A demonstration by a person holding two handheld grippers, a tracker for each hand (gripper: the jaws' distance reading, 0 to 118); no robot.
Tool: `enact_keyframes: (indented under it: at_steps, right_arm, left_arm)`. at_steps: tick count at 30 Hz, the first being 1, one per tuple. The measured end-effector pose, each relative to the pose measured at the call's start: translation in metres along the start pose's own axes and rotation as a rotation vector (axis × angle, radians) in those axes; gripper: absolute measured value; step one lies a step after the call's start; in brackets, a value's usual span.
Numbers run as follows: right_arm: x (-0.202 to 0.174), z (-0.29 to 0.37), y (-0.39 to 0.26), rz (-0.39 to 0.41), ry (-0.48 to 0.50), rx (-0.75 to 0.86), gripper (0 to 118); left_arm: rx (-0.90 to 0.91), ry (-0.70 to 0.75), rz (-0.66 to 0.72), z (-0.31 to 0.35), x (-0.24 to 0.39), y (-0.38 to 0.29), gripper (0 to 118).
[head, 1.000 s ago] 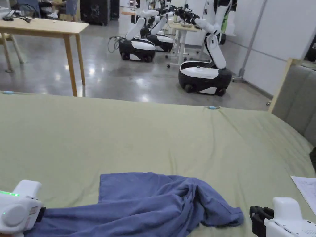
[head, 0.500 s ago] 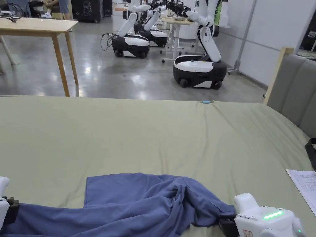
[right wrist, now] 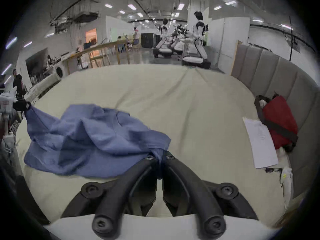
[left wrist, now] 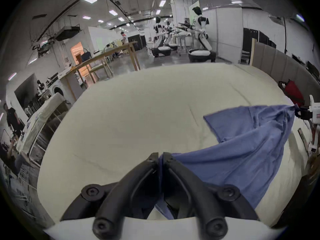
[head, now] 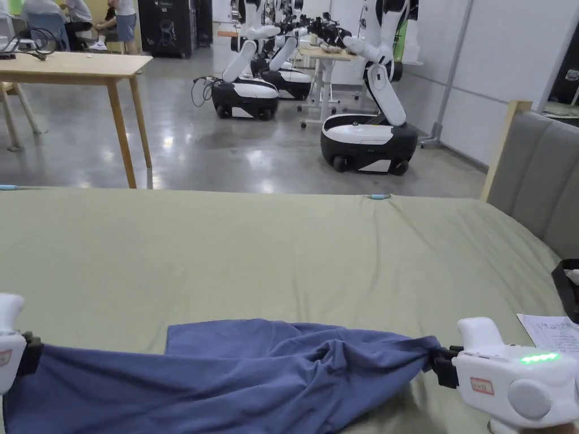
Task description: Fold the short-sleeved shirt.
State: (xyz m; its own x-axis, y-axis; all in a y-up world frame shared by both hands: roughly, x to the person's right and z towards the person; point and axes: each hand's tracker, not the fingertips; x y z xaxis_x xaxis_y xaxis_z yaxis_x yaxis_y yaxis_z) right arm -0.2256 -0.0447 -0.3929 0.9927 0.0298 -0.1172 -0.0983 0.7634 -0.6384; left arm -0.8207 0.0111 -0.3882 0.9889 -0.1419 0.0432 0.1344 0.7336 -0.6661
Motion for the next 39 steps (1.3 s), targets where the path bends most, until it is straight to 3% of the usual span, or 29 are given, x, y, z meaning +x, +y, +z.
enact_keyframes:
  at_steps: [8, 16, 22, 29, 39]
  right_arm:
    - [-0.013, 0.082, 0.110, 0.021, 0.010, 0.188, 6]
    - [-0.023, 0.169, 0.248, -0.060, 0.025, 0.448, 6]
    - [-0.023, 0.201, 0.326, -0.087, -0.057, 0.605, 6]
    - [-0.020, 0.167, 0.345, -0.119, -0.055, 0.615, 6]
    - [-0.025, 0.029, 0.263, -0.131, -0.066, 0.421, 6]
  left_arm:
    - [0.196, 0.041, 0.016, 0.063, -0.028, 0.087, 0]
    - [0.390, 0.066, 0.076, 0.123, -0.064, 0.194, 0]
    - [0.529, 0.065, 0.161, 0.148, -0.099, 0.266, 0]
    - [0.528, 0.082, 0.169, 0.111, -0.120, 0.292, 0]
    - [0.365, 0.080, 0.218, -0.027, -0.097, 0.199, 0]
